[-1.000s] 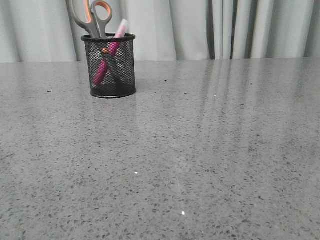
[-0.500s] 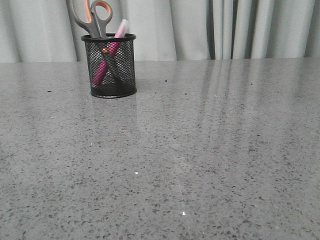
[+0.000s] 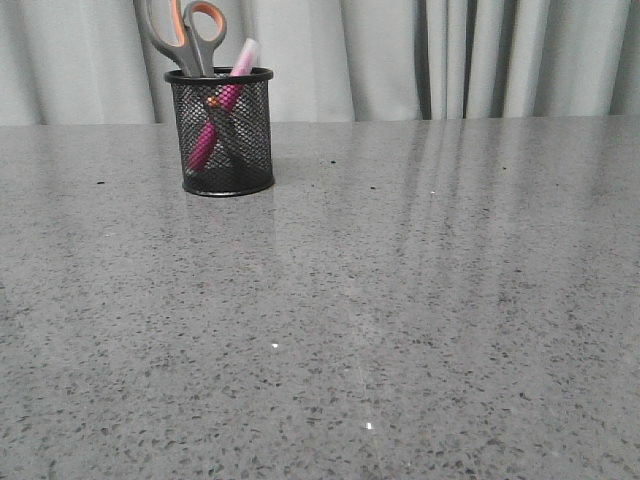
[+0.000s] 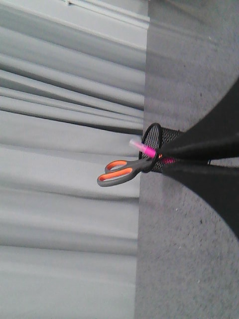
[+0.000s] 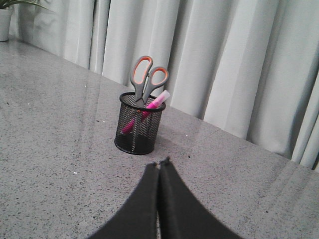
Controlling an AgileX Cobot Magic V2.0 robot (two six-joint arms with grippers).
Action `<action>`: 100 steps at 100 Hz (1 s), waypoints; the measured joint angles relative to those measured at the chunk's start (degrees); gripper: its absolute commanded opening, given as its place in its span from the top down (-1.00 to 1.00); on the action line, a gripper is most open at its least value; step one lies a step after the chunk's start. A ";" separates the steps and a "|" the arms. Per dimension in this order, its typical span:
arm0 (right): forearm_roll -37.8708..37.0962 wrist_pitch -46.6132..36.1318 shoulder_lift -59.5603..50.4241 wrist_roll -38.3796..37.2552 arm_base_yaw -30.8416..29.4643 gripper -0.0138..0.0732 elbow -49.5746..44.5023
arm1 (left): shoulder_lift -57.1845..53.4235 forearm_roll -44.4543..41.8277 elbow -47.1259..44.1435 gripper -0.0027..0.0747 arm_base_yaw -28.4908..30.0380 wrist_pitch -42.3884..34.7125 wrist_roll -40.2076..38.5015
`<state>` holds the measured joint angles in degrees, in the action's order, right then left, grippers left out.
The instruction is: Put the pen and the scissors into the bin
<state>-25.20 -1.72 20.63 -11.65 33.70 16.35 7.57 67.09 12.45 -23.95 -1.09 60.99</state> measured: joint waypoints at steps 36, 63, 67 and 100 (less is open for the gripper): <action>0.00 -0.10 0.00 0.00 0.00 0.84 0.00 | -5.38 -57.90 -9.78 0.98 12.46 12.95 -42.79; 0.00 -0.12 0.00 0.00 0.00 0.84 0.00 | -7.76 -59.72 -12.54 0.98 20.23 17.63 -47.56; 0.00 -0.12 0.00 0.00 0.00 0.84 0.00 | -7.76 -59.95 -12.54 0.98 21.13 18.51 -47.56; 0.00 -0.22 0.00 0.00 0.00 0.84 0.00 | -7.76 -60.30 -12.54 0.98 25.40 20.25 -47.69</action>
<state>-25.20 -1.94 20.63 -11.65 33.70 16.35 -0.19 6.79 -0.10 1.45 19.16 13.30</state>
